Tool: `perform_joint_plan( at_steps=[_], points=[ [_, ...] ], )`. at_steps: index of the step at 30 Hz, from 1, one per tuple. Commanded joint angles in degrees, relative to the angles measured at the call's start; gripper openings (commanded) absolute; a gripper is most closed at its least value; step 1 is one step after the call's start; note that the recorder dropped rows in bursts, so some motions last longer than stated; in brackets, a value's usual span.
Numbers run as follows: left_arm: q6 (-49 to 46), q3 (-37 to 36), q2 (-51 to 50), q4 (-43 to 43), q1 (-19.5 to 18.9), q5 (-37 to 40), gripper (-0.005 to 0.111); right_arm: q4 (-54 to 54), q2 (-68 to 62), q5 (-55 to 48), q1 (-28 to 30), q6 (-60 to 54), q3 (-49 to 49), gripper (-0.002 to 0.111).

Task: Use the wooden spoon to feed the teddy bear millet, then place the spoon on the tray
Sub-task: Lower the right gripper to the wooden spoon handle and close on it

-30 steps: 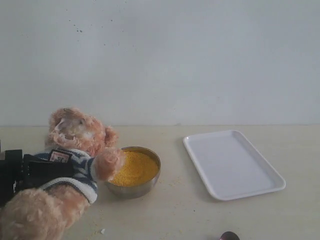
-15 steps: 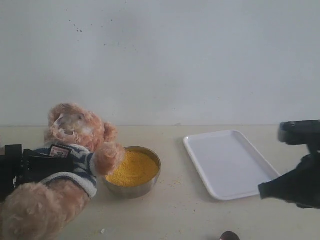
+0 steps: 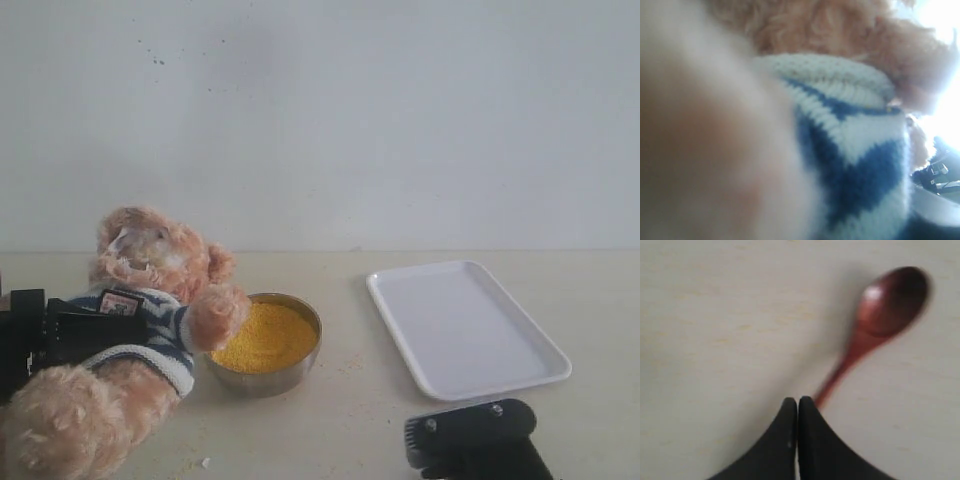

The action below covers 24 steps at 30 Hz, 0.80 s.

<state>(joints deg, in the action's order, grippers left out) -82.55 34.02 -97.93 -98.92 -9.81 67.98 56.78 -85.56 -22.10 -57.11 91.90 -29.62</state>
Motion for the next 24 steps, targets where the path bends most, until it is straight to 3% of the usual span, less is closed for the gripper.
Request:
perform_joint_plan(
  at_steps=[1, 5, 9, 11, 12, 14, 18, 24],
  points=[
    [0.31, 0.41, -0.01, -1.03, 0.07, 1.98, 0.004, 14.15, 0.00, -11.27, -5.69, 11.20, 0.34, 0.000],
    [-0.21, 0.41, -0.01, -1.03, 0.07, 1.98, 0.004, 14.20, 0.13, -0.11, -8.81, 9.63, 0.34, 0.000],
    [-0.20, 0.41, -0.01, -1.03, 0.07, 1.98, 0.004, 8.52, 0.13, -5.17, -9.17, 9.89, 0.34, 0.006],
    [-0.20, 0.41, -0.01, -1.03, 0.07, 1.98, 0.004, 8.52, 0.13, -4.92, -9.17, 9.26, 0.34, 0.025],
    [-0.20, 0.41, -0.01, -1.03, 0.07, 1.98, 0.004, 8.39, 0.13, -3.75, -9.17, 9.26, 0.34, 0.044],
    [-0.20, 0.41, -0.01, -1.03, 0.07, 1.98, 0.004, 8.28, -1.20, -4.38, -9.17, 10.43, 0.34, 0.059],
    [-0.20, 0.41, -0.01, -1.03, 0.07, 1.98, 0.004, 9.22, -8.21, -9.21, -9.17, 11.82, 0.34, 0.059],
    [-0.20, 0.41, -0.01, -1.03, 0.07, 1.98, 0.004, 14.07, -10.56, -6.14, -9.17, 21.91, 0.34, 0.059]
  ],
)
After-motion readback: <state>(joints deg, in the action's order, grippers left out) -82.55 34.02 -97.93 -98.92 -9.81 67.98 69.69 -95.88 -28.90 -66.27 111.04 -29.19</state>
